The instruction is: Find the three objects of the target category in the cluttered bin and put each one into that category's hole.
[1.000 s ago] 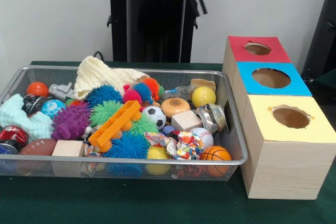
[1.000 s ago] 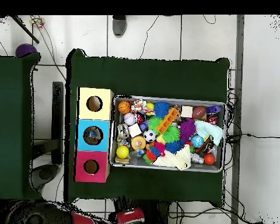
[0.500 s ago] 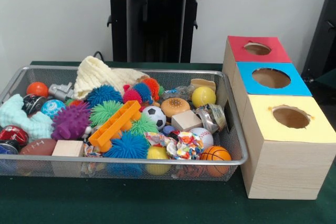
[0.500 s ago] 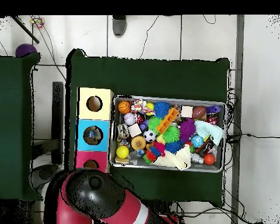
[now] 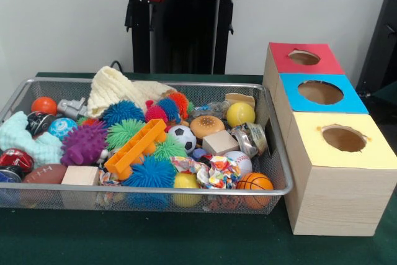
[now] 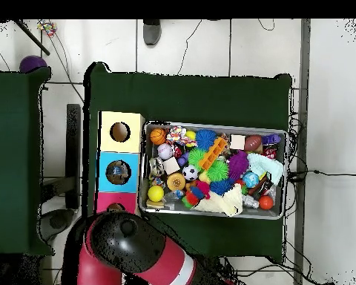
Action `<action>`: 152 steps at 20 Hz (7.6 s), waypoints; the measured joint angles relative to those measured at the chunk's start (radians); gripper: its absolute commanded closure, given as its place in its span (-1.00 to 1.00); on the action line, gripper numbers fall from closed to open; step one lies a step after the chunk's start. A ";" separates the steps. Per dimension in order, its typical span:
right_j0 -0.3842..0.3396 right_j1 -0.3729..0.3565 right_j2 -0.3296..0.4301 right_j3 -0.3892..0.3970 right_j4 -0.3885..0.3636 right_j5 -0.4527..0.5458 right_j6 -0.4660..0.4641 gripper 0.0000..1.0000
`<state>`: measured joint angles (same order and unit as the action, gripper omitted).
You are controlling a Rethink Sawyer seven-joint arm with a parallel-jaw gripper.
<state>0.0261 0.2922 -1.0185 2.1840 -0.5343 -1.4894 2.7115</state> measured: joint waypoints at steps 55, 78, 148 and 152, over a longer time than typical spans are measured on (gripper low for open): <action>0.592 0.026 0.114 -0.065 0.399 -0.008 0.000 -1.00; 0.228 -0.393 0.411 -0.139 -0.278 0.982 0.000 -1.00; -0.478 -1.042 1.228 -0.117 -0.340 1.681 -0.001 -1.00; -0.522 -1.040 1.261 -0.161 -0.345 1.724 -0.002 -1.00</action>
<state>-0.4962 -0.7479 0.2424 2.0234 -0.8788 0.2347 2.7094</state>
